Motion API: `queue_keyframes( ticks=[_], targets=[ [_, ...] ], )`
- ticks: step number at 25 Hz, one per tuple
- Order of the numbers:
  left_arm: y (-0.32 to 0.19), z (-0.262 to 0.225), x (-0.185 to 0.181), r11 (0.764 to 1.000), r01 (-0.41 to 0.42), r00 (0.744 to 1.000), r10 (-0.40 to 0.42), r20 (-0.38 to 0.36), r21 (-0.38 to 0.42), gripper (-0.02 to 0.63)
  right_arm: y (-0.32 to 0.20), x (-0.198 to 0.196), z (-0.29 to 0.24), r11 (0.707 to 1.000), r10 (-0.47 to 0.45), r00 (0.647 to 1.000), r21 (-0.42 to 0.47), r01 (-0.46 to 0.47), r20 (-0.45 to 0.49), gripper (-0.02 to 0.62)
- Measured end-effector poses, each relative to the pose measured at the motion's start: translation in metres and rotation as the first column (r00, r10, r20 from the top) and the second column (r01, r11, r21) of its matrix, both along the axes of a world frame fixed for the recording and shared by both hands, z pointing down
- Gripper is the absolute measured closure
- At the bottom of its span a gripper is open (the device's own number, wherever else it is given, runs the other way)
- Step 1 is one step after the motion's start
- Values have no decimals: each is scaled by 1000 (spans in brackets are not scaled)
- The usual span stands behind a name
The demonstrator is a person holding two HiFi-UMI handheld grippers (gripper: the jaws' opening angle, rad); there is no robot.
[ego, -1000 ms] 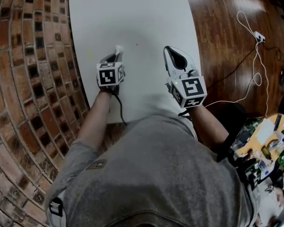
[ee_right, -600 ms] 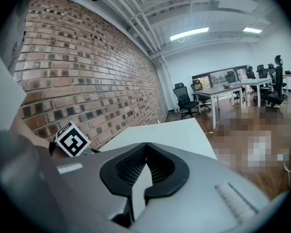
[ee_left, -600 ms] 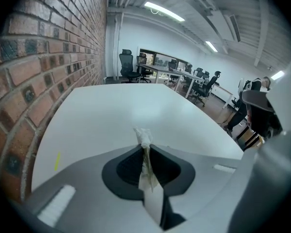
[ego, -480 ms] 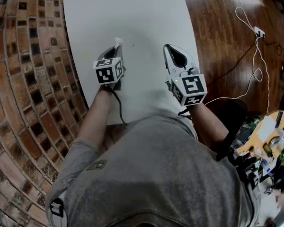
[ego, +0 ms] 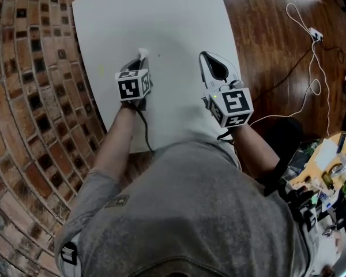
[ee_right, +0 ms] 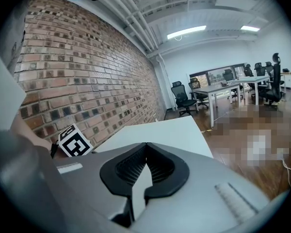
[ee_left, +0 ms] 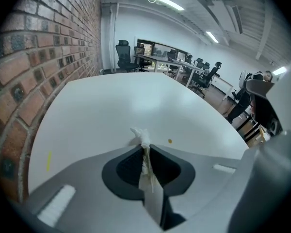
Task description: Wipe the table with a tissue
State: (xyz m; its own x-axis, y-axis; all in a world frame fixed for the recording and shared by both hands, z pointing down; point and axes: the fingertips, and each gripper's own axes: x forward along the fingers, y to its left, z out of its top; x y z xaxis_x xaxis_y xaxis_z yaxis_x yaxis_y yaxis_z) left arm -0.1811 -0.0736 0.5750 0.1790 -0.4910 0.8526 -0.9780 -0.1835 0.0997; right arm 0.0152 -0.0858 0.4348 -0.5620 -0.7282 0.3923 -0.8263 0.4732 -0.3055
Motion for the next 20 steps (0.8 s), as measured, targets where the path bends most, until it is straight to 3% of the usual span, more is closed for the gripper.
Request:
queue_keyframes(
  ticks=[20],
  targets=[
    [-4, 0, 64, 985, -169, 986, 169, -3, -25, 574, 10, 30, 6, 998, 48, 999, -30, -48, 2, 581]
  ],
)
